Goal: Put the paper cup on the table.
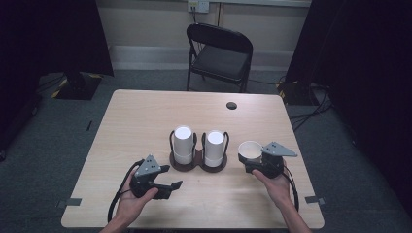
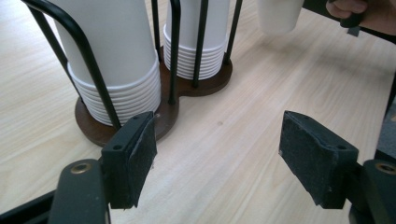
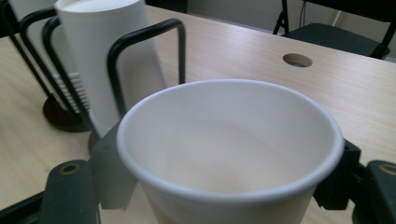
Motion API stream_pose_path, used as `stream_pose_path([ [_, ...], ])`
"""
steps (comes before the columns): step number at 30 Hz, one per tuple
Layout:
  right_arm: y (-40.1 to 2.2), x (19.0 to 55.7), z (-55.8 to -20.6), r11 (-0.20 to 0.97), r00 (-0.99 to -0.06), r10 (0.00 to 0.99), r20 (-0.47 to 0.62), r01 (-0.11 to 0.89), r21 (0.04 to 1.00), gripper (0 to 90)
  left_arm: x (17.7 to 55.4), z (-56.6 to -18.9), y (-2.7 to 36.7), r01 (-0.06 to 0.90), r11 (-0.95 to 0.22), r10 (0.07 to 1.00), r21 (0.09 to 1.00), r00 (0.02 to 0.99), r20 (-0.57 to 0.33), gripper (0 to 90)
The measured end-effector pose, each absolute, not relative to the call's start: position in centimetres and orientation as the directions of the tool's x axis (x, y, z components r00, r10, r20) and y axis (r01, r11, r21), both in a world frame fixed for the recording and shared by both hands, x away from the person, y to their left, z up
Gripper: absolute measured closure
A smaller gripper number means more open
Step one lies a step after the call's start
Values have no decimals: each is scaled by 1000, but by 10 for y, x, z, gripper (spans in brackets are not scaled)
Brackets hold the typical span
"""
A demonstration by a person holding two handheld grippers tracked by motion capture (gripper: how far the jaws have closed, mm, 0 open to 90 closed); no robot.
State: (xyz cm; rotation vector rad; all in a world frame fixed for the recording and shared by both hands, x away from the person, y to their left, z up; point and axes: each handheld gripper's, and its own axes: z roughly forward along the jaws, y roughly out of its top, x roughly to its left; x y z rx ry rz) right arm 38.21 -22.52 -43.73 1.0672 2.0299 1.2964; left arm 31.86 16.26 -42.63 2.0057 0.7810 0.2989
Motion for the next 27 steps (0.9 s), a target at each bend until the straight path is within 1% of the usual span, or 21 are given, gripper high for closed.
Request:
stream_pose_path([
  [3,-225,389,-438,218,-550,835,7,343,914,238,320,-427,164,407,-366,641,837,762,-91,253],
  [6,-225,392,-439,207,-534,846,8,343,916,238,319,-427,165,422,-359,639,833,762,-110,236],
  [10,-225,403,-440,185,-511,860,20,347,919,238,319,-426,166,425,-360,649,831,753,-104,218],
  [15,-229,416,-441,179,-491,871,17,349,920,238,320,-426,168,435,-352,669,829,736,-102,217],
  [16,-232,423,-443,178,-483,876,13,347,921,238,321,-426,168,432,-352,674,830,733,-95,217],
  [17,-233,427,-444,170,-481,877,20,349,922,239,320,-425,168,432,-331,688,839,719,-99,219],
  [19,-236,435,-449,136,-479,876,60,363,922,239,320,-424,169,419,-330,695,846,714,-83,230],
  [21,-236,439,-455,140,-470,881,55,370,918,239,321,-423,169,411,-340,694,846,716,-69,231],
  [23,-236,442,-457,146,-466,883,49,373,916,238,321,-425,168,420,-330,695,845,714,-84,231],
  [27,-235,448,-461,146,-447,894,30,354,924,236,321,-426,169,414,-318,704,853,706,-81,247],
])
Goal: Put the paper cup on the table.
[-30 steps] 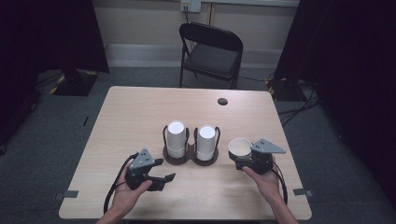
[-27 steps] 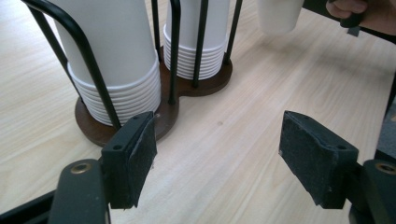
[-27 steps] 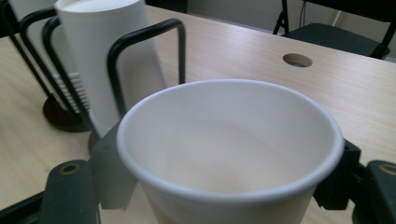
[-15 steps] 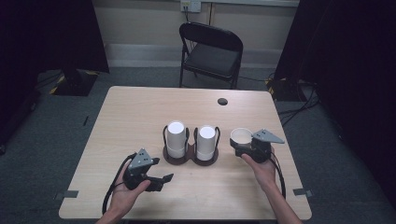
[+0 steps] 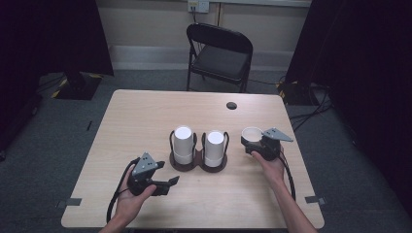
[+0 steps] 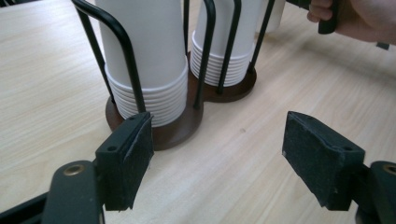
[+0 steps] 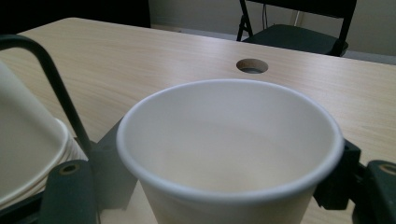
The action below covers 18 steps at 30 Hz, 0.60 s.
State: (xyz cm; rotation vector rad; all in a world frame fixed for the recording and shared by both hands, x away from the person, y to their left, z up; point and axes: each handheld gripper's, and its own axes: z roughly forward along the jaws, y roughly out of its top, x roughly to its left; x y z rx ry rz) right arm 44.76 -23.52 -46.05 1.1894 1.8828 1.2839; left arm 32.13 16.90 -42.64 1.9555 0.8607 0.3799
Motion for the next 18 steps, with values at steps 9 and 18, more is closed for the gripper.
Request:
stream_pose_path([
  [9,-238,455,-475,121,-413,910,46,370,921,230,324,-430,170,411,-341,717,845,696,-50,254],
  [18,-240,451,-476,118,-389,920,46,387,914,229,322,-428,171,410,-336,729,848,683,-41,254],
])
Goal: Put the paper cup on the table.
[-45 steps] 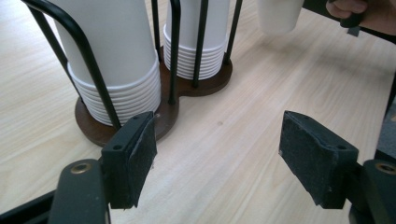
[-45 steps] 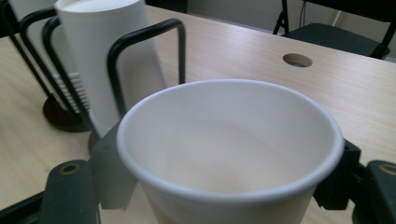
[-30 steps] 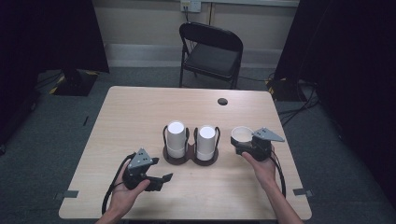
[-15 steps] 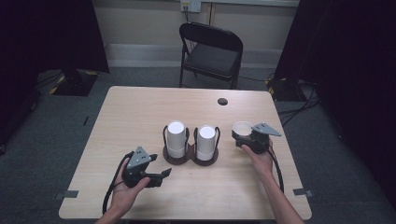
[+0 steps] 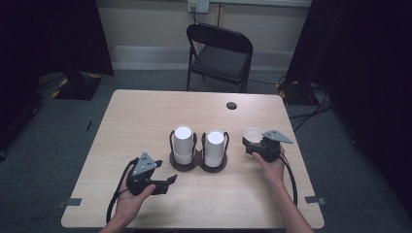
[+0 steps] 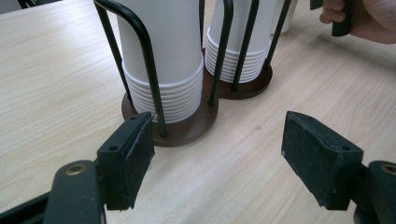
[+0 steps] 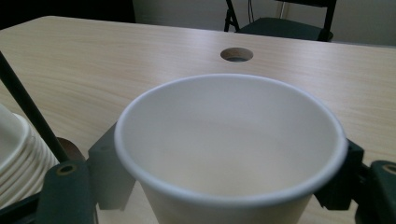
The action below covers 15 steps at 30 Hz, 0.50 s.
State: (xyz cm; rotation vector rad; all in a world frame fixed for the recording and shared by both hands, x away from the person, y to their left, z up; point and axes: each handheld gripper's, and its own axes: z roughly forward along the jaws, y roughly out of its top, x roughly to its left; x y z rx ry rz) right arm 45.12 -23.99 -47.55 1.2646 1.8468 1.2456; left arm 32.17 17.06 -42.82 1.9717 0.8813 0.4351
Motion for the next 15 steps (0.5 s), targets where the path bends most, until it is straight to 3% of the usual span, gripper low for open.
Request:
stream_pose_path([
  [15,-245,446,-474,123,-397,915,68,436,892,217,321,-429,170,415,-339,726,844,687,-46,252],
])
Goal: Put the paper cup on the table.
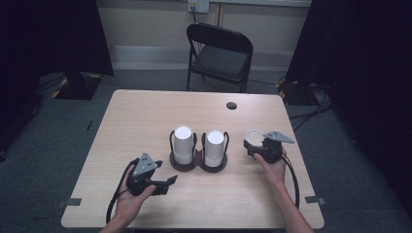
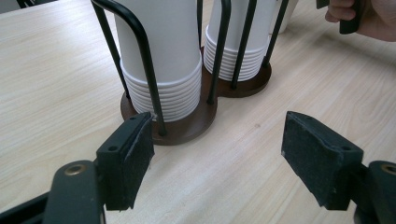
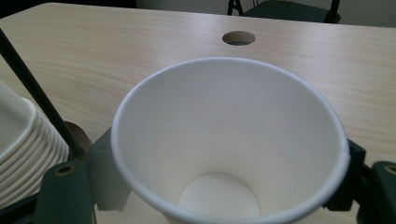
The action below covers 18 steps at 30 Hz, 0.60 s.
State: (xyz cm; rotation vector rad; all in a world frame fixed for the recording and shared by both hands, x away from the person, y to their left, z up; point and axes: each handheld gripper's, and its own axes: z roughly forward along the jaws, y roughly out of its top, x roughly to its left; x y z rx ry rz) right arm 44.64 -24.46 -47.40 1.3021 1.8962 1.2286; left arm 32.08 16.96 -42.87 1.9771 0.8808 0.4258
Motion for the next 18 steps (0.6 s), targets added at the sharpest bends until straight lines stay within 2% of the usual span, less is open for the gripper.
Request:
stream_pose_path([
  [5,-244,447,-477,134,-398,915,69,459,878,200,321,-429,170,419,-334,729,844,682,-50,253],
  [11,-245,448,-479,115,-391,915,98,486,866,135,321,-429,170,422,-335,732,842,679,-50,253],
  [18,-248,445,-484,108,-403,907,122,504,857,136,322,-427,172,419,-335,738,844,674,-42,253],
])
